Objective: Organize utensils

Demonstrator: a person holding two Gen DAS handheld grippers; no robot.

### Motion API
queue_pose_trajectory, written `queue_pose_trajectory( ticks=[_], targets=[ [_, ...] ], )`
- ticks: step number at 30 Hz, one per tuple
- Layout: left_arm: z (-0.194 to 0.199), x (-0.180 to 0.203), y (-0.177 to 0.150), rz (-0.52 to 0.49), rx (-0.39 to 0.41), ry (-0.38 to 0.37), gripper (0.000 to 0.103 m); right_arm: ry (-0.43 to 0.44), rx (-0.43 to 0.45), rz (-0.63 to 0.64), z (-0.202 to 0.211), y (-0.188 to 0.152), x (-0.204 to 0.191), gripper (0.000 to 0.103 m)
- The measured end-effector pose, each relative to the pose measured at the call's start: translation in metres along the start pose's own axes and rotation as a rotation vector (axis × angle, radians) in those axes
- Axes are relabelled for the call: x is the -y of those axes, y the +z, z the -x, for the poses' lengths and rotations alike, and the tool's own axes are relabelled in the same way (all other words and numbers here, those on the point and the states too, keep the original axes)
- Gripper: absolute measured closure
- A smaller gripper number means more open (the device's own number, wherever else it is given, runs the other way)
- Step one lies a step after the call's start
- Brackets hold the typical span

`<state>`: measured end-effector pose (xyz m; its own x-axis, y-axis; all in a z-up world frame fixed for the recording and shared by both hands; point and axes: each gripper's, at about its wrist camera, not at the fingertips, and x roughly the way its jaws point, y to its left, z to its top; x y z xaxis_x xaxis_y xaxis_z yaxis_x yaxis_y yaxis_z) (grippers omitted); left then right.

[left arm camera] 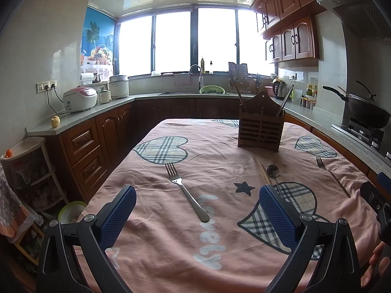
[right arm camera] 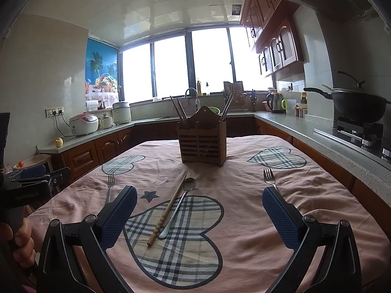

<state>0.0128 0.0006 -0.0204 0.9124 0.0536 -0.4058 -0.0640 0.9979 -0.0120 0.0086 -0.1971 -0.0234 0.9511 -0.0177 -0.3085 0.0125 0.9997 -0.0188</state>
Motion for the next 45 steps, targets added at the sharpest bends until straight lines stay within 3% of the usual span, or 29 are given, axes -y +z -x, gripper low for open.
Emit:
queue_pose_trajectory(
  ticks=[45],
  targets=[
    [-0.0019, 0.0016, 0.0022, -0.028, -0.008, -0.012, 0.001, 0.023, 0.006, -0.017, -0.0004, 0.0075, 0.0004, 0.000]
  ],
)
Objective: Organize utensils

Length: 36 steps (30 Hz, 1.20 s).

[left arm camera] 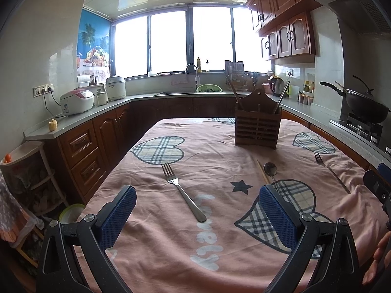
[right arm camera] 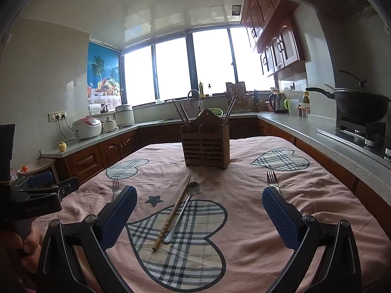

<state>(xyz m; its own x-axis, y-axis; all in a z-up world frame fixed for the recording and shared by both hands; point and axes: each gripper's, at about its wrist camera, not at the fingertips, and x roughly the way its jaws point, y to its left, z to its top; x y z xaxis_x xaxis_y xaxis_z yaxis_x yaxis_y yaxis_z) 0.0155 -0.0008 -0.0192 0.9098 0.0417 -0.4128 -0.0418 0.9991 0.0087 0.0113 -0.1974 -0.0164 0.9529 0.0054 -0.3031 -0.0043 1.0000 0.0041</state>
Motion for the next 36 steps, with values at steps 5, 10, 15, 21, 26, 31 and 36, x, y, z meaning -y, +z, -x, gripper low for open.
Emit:
queue_pose_trajectory(
  ticks=[5, 10, 15, 21, 26, 31, 36],
  targets=[
    [0.000, 0.003, 0.000, -0.005, -0.003, -0.002, 0.001, 0.000, 0.000, -0.001, 0.000, 0.000, -0.001, 0.000],
    [-0.001, 0.005, 0.001, -0.006, -0.008, -0.002, 0.001, 0.003, -0.003, -0.008, -0.003, 0.001, 0.002, 0.000],
    [-0.003, 0.008, 0.003, -0.010, -0.013, -0.004, 0.001, 0.007, -0.008, -0.014, -0.004, 0.000, 0.003, 0.000],
    [-0.005, 0.009, 0.005, -0.010, -0.019, -0.006, 0.001, 0.012, -0.019, -0.020, -0.008, -0.001, 0.004, 0.000],
    [-0.007, 0.011, 0.007, -0.009, -0.025, -0.006, 0.001, 0.015, -0.025, -0.022, -0.011, 0.000, 0.006, 0.000],
    [-0.012, 0.012, 0.010, -0.008, -0.028, -0.013, 0.001, 0.017, -0.035, -0.025, -0.015, 0.001, 0.007, 0.000],
    [-0.015, 0.014, 0.013, 0.000, -0.033, -0.035, 0.001, 0.021, -0.052, -0.030, -0.021, 0.001, 0.009, 0.000]
  ],
)
